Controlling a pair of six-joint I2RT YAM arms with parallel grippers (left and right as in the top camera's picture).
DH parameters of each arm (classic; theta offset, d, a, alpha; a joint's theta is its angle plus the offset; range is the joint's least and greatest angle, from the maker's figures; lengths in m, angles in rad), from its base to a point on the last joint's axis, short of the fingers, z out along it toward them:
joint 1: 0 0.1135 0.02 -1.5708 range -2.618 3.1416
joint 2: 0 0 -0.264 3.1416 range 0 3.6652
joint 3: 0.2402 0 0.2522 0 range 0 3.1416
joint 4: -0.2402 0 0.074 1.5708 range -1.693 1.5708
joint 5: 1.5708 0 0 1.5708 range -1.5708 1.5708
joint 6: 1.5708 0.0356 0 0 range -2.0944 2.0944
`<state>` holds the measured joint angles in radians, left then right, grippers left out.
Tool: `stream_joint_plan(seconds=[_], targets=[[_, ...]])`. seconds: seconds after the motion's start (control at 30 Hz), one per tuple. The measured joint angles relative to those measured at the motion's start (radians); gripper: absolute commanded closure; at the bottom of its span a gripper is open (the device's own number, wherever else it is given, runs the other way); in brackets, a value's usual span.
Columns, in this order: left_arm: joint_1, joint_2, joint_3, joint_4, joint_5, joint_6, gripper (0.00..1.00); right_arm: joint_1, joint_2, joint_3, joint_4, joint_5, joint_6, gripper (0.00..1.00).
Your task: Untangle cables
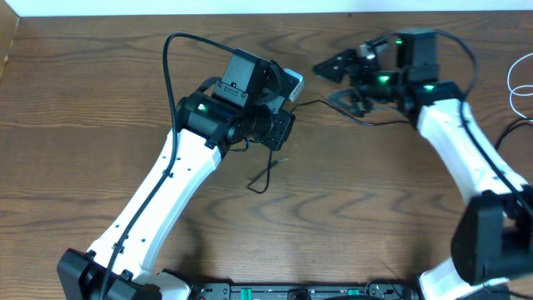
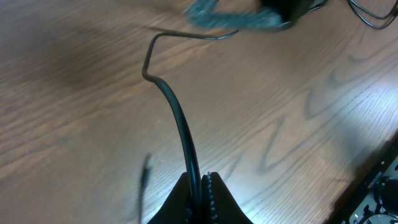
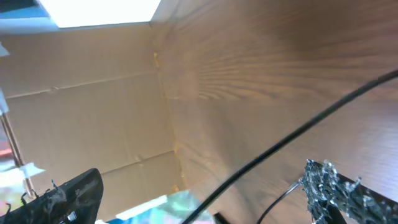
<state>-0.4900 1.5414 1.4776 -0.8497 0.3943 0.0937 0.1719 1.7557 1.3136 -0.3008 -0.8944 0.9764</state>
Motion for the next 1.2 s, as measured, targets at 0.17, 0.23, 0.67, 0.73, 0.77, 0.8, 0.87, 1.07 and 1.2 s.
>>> stream_joint_plan(seconds=[0.17, 0.23, 0.67, 0.73, 0.77, 0.8, 0.87, 1.07, 1.2], targets=[[0.0, 0.0, 0.0, 0.001, 0.0, 0.0, 0.92, 0.06, 0.111, 0.0, 0.115, -0.014, 0.121, 0.01], [0.0, 0.0, 0.0, 0.001, 0.0, 0.0, 0.92, 0.084, 0.156, 0.0, 0.147, -0.024, 0.154, 0.01], [0.0, 0.0, 0.0, 0.0, -0.011, 0.0, 0.92, 0.122, 0.246, 0.0, 0.224, -0.051, 0.211, 0.19], [0.0, 0.0, 0.0, 0.0, -0.015, 0.0, 0.92, 0.12, 0.246, 0.0, 0.224, -0.053, 0.208, 0.21], [0.0, 0.0, 0.0, 0.0, -0.016, 0.0, 0.92, 0.118, 0.246, 0.0, 0.224, -0.053, 0.206, 0.21], [0.0, 0.0, 0.0, 0.0, -0.016, -0.001, 0.92, 0.118, 0.246, 0.0, 0.224, -0.053, 0.204, 0.22], [0.0, 0.0, 0.0, 0.0, -0.019, -0.009, 0.92, 0.119, 0.246, 0.0, 0.222, -0.052, 0.2, 0.25], [0.0, 0.002, 0.0, 0.0, -0.019, -0.023, 0.92, 0.195, 0.246, 0.0, 0.185, -0.016, 0.161, 0.93], [0.0, 0.01, 0.0, -0.013, -0.027, -0.04, 0.92, 0.24, 0.246, 0.0, 0.179, 0.02, 0.121, 0.99]])
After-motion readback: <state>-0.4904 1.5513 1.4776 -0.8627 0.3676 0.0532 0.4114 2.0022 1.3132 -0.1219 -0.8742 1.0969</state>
